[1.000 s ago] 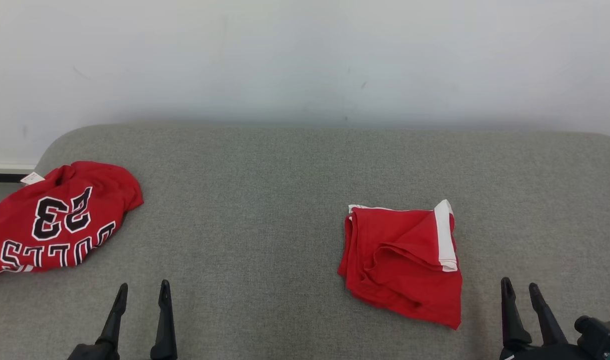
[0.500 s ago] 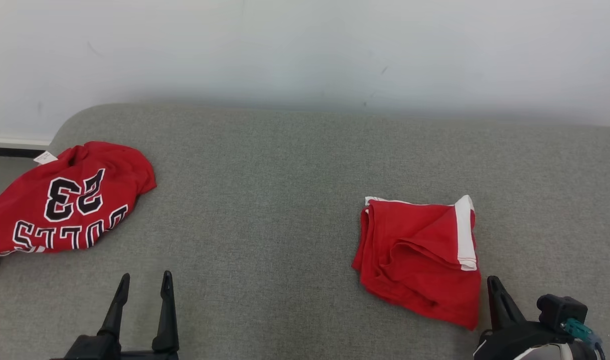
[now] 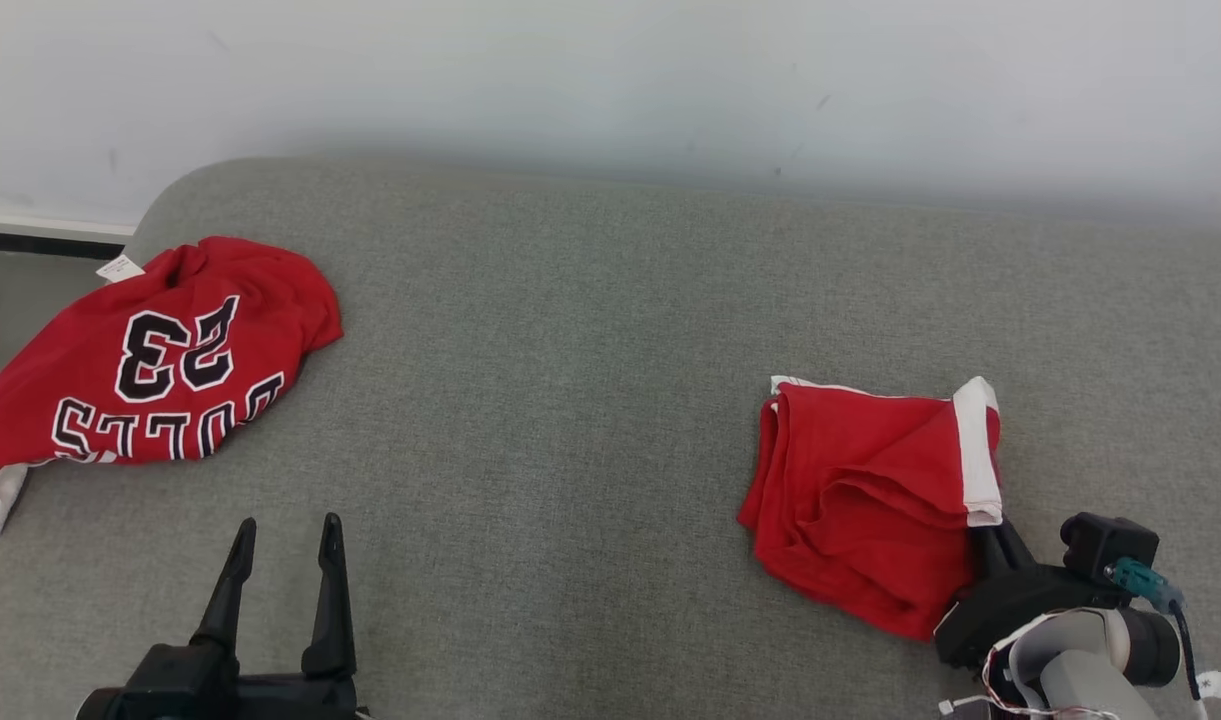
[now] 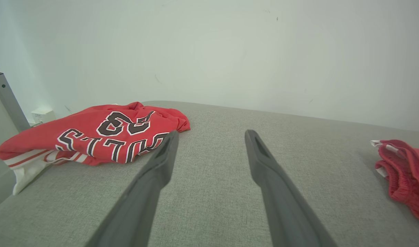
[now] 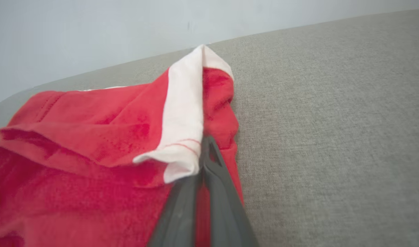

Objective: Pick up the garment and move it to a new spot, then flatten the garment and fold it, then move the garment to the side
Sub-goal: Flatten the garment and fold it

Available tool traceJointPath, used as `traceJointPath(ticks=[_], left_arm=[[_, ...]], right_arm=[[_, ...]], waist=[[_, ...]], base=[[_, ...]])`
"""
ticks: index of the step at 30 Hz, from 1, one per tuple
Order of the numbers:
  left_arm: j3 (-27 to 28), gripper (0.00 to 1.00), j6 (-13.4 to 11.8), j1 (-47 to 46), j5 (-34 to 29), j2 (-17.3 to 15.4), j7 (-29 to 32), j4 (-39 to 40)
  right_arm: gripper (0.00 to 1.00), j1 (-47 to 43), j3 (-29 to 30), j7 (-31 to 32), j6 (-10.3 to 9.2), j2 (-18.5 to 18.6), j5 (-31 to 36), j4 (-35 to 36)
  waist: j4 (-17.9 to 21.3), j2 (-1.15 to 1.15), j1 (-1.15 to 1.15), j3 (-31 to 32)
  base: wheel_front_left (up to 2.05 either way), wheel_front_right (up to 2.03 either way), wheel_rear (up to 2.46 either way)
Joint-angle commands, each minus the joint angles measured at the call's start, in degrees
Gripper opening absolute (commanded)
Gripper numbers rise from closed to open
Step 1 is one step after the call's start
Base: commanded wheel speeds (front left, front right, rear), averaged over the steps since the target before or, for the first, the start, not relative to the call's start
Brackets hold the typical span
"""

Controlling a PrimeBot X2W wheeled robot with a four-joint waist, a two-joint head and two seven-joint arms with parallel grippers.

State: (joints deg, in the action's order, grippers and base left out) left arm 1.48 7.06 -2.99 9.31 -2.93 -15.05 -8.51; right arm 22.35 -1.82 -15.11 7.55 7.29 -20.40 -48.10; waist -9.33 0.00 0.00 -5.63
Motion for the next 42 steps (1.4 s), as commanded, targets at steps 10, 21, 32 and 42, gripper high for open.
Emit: traceJointPath(ticks=[10,21,32,42], left_arm=[[-0.3,1.0,0.1,-1.3,0.4,0.1,-0.2,-0.3],[-1.5,1.0,-0.4,-1.5,1.4,0.1,-0.2,-0.5],[-2.7,1.0,-0.9,-1.7,2.1,0.1,-0.2,-0.6],[-3.1,1.0,-1.0,-1.3,1.7,0.1,-0.2,-0.8]], right_arm=[[0.0,6.7,0.6,0.0,-0.1,-1.1,1.7,-3.6],[0.0,9.5,-1.5,0.0,-0.1,-3.3,1.9,-2.9],[0.0,7.9,-9.1,0.0,-0.1,-4.5,-2.1,-1.5],[0.0,4.2,-17.2,0.0,-0.1,-4.4,-8.1,5.0]], waist=[[-3.0,0.0,0.0,-0.7],[-6.0,0.0,0.0,-1.5],[-7.5,0.0,0.0,-1.7],[-6.4,0.0,0.0,-0.7]], base=[[0.0,0.0,0.0],[0.0,0.0,0.0],[0.0,0.0,0.0],[0.0,0.0,0.0]])
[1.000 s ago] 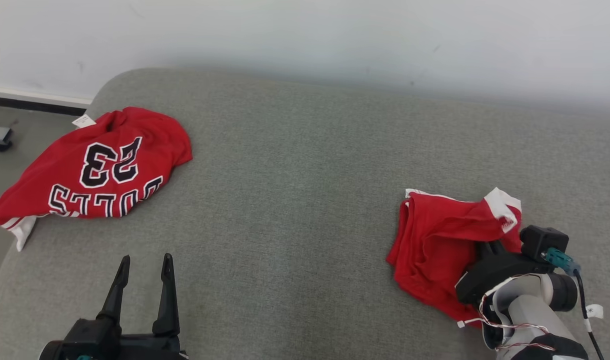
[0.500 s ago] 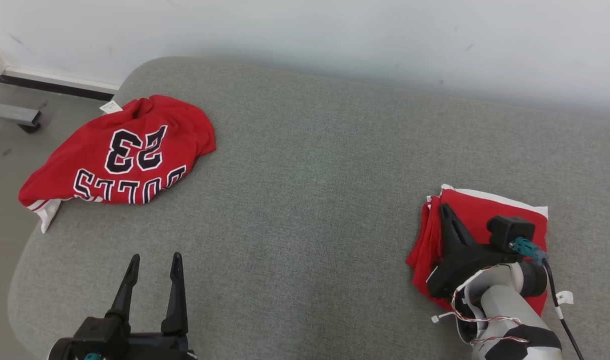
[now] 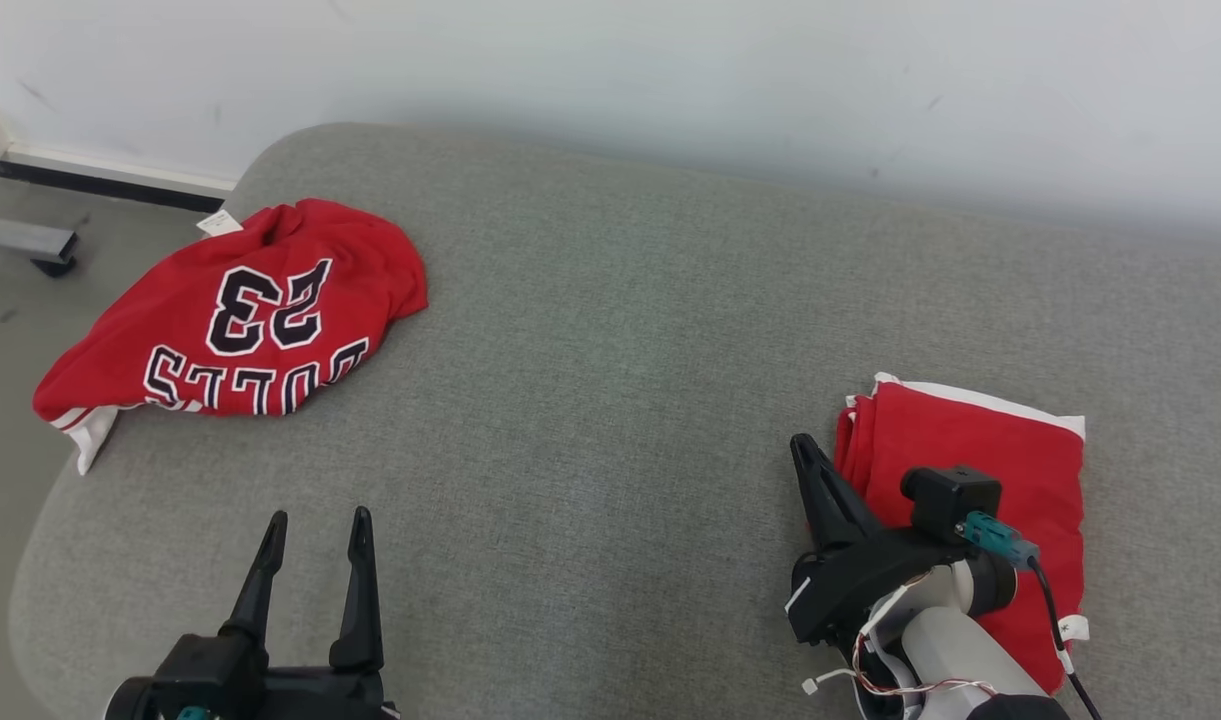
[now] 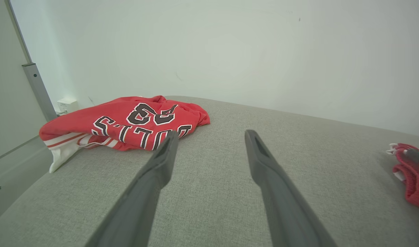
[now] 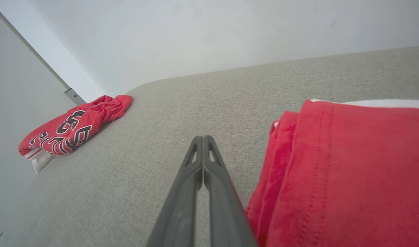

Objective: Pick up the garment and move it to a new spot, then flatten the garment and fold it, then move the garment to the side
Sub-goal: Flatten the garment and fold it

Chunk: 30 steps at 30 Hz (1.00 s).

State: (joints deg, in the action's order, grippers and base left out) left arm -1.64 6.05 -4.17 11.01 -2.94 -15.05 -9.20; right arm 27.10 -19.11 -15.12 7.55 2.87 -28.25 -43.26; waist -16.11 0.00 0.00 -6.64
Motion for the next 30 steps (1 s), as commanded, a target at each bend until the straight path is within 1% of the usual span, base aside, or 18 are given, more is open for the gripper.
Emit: traceJointPath(ticks=[1,5,12,16,24,28,30], left_arm=[[0.0,1.0,0.0,0.0,-0.1,0.1,-0.2,-0.1],[0.3,1.0,0.1,0.9,-0.6,0.1,-0.2,-0.2],[1.4,1.0,0.4,2.3,-1.5,0.1,-0.2,-0.4],[1.7,1.0,0.6,3.0,-1.9,0.1,-0.2,-0.4],[2.2,1.0,0.9,3.8,-2.1,0.1,-0.2,0.0],[2.6,1.0,0.8,4.2,-2.2,0.1,-0.2,0.1],[2.9,1.0,0.8,4.3,-2.2,0.1,-0.2,0.2]], right_arm=[[0.0,-0.8,0.0,0.0,-0.1,0.1,-0.1,1.1],[0.0,-2.2,-0.6,0.0,-0.1,0.1,1.4,5.2],[0.0,-5.4,0.4,0.0,-0.1,0.1,5.4,11.8],[0.0,-8.0,1.7,0.0,-0.1,1.4,6.3,15.6],[0.0,-14.8,6.0,0.0,-0.1,4.7,7.9,22.4],[0.0,-18.5,9.5,0.0,-0.1,5.4,8.7,25.3],[0.0,-20.6,11.4,0.0,-0.1,5.2,9.0,26.6]], waist=[[0.8,0.0,0.0,0.5],[2.4,0.0,0.0,2.0],[6.4,0.0,0.0,4.9],[8.6,0.0,0.0,6.2],[13.3,0.0,0.0,7.1],[15.3,0.0,0.0,7.2],[16.3,0.0,0.0,7.4]], base=[[0.0,0.0,0.0],[0.0,0.0,0.0],[0.0,0.0,0.0],[0.0,0.0,0.0],[0.0,0.0,0.0],[0.0,0.0,0.0],[0.0,0.0,0.0]])
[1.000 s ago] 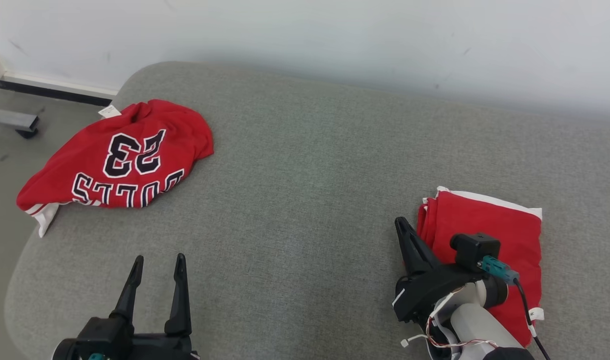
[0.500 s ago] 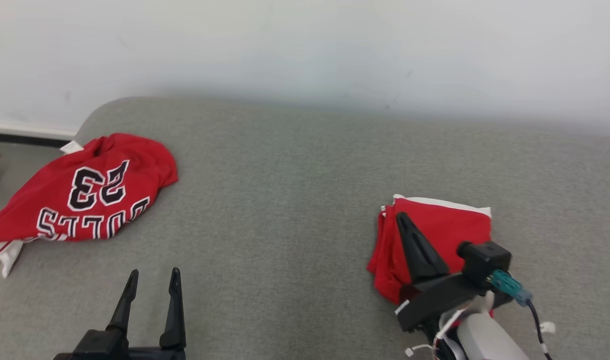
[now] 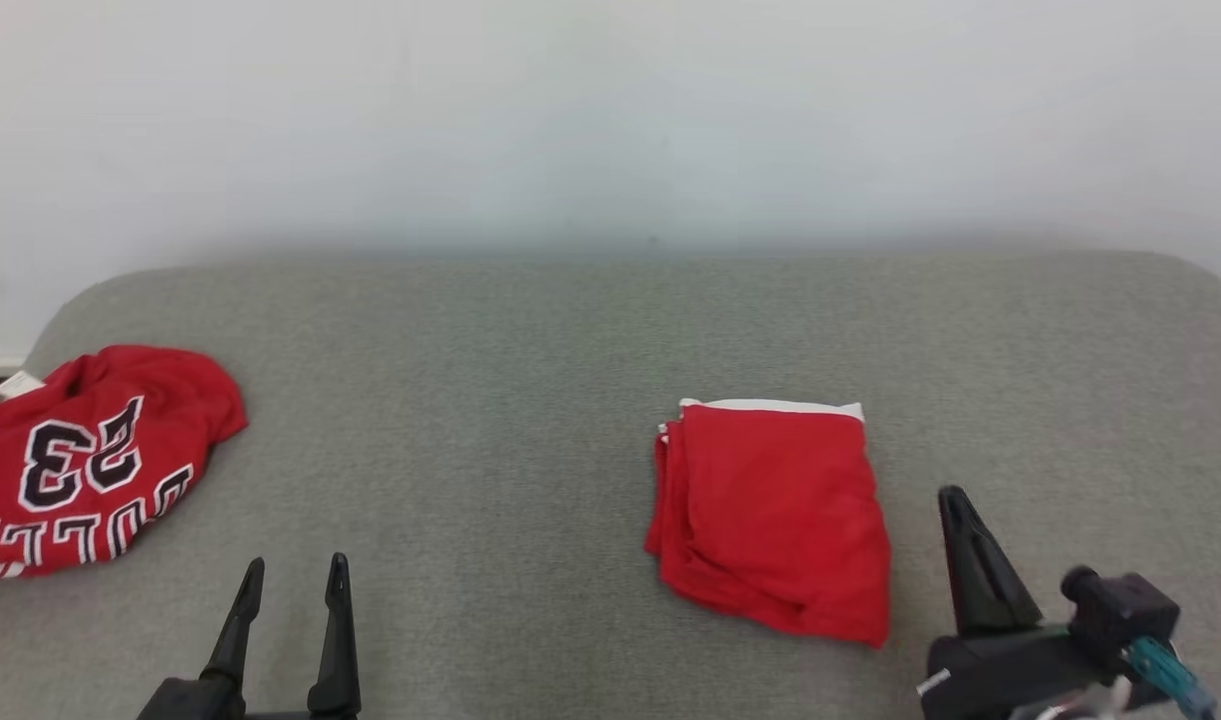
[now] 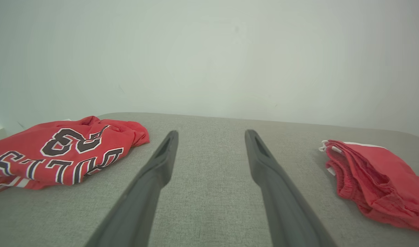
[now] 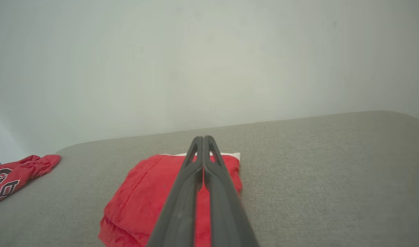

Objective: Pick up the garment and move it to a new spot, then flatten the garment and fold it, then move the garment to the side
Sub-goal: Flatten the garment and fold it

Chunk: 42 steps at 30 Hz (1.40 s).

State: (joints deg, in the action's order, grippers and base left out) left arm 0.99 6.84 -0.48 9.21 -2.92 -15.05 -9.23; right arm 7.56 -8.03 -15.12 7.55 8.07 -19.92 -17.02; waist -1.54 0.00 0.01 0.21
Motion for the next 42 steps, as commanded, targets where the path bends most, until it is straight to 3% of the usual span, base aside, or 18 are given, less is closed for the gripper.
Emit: traceJointPath(ticks=[1,3,4,5,6,22,42], left_arm=[[0.2,1.0,0.0,0.7,-0.3,0.1,-0.2,0.2],[0.3,1.0,0.0,1.0,-0.4,0.1,-0.2,0.3],[0.4,1.0,0.0,1.2,-0.5,0.1,-0.2,0.4],[0.5,1.0,0.0,1.4,-0.5,0.1,-0.2,0.5],[0.6,1.0,0.0,1.6,-0.5,0.1,-0.2,0.5],[2.3,1.0,0.2,3.1,-1.5,0.1,-0.2,0.8],[1.5,1.0,0.6,6.3,-2.4,-2.3,-0.2,0.5]], right_arm=[[0.0,-2.0,1.0,0.0,-0.1,0.0,0.8,0.8],[0.03,-3.5,2.1,0.0,-0.1,-0.2,1.1,2.2],[0.26,-4.2,2.4,0.0,-0.1,-0.2,1.4,2.8],[0.67,-4.9,2.7,0.0,-0.1,-0.2,1.5,3.5],[1.0,-5.5,3.0,0.0,-0.1,-0.3,1.4,4.1],[1.0,-11.0,4.1,0.0,-0.11,-1.1,3.1,8.8],[1.0,-12.7,5.9,0.0,-0.11,-1.3,4.3,7.8]], waist=[[2.0,0.0,-0.01,0.6],[2.7,0.0,-0.01,0.7],[3.0,0.0,-0.01,0.8],[3.3,0.0,-0.01,0.9],[3.5,0.0,-0.01,1.0],[3.3,0.0,-0.01,2.5],[2.3,0.0,-0.01,3.7]], base=[[0.0,0.0,0.0],[0.0,0.0,0.0],[0.0,0.0,0.0],[0.0,0.0,0.0],[0.0,0.0,0.0],[0.0,0.0,0.0],[0.0,0.0,0.0]])
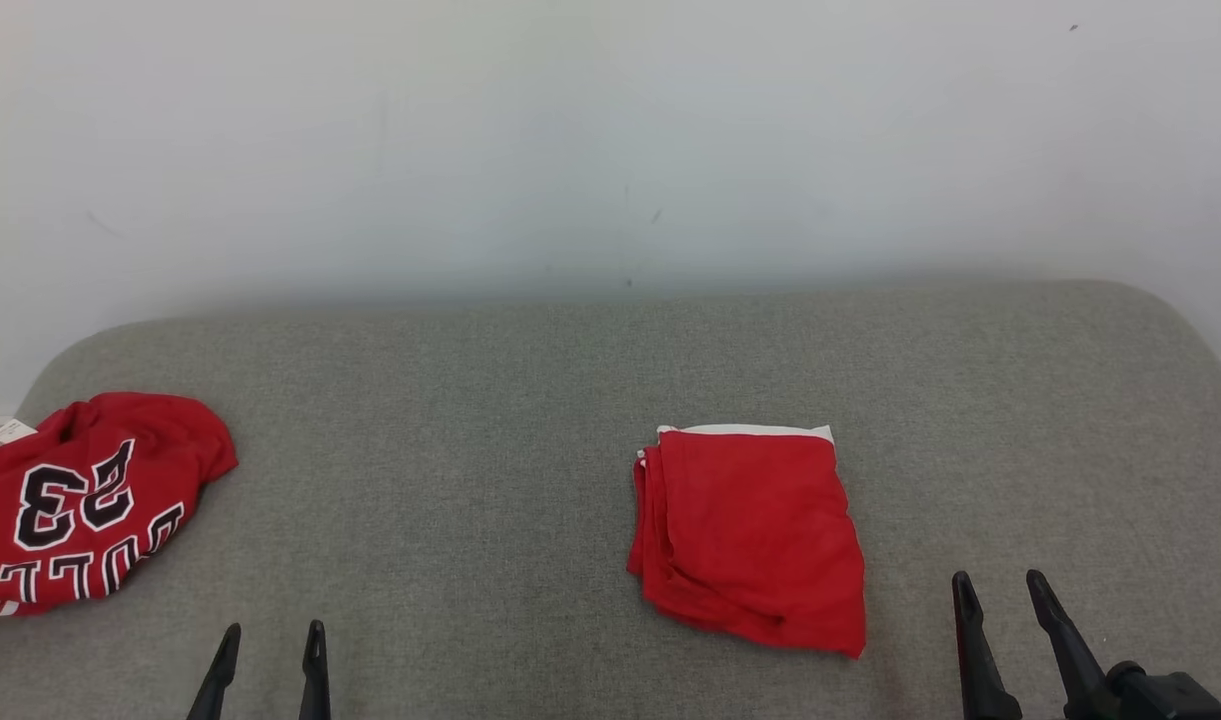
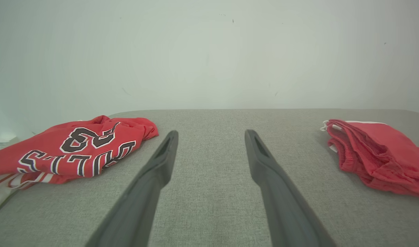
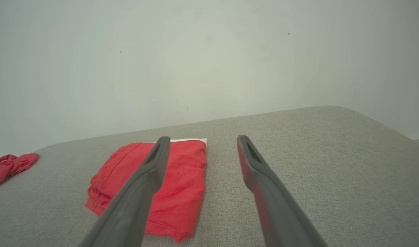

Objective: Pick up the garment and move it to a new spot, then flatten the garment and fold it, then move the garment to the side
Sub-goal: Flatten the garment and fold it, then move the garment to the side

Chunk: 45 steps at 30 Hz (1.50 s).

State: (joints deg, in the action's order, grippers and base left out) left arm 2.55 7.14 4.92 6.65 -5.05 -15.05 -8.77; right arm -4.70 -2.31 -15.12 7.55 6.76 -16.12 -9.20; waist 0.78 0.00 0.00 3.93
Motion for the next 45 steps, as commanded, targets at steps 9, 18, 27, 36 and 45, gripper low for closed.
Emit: traceJointPath(ticks=[9,18,27,36,45], left_arm=[[-0.9,1.0,0.4,0.7,1.9,-1.1,-0.2,-1.0],[-1.5,1.0,0.3,0.3,1.8,-1.5,-0.2,-1.4],[-1.7,1.0,-0.3,-0.2,2.4,-1.3,-0.2,-1.5],[-2.5,1.0,-0.4,-1.6,2.7,-0.7,-0.2,-1.8],[-2.5,1.0,-0.5,-3.3,3.0,-0.1,-0.2,-1.6]], right_arm=[[1.0,-0.5,0.5,0.0,-0.11,-0.2,0.8,-0.9],[1.0,-0.4,0.4,0.0,-0.11,-0.1,1.1,-1.3],[1.0,4.1,-1.3,0.0,-0.11,1.1,0.6,-2.9],[1.0,17.0,-3.8,3.4,-0.11,2.6,1.0,-14.5],[1.0,27.2,-4.8,7.9,-0.11,3.1,1.3,-30.0]], waist=[[-0.2,0.0,0.0,0.1],[-0.2,0.0,0.0,0.1],[-0.1,0.0,0.0,-0.5],[-1.7,0.0,0.0,-2.3],[-4.7,0.0,0.0,-6.2]], base=[[0.0,0.0,0.0],[0.0,0.0,0.0],[0.0,0.0,0.0],[0.0,0.0,0.0],[0.0,0.0,0.0]])
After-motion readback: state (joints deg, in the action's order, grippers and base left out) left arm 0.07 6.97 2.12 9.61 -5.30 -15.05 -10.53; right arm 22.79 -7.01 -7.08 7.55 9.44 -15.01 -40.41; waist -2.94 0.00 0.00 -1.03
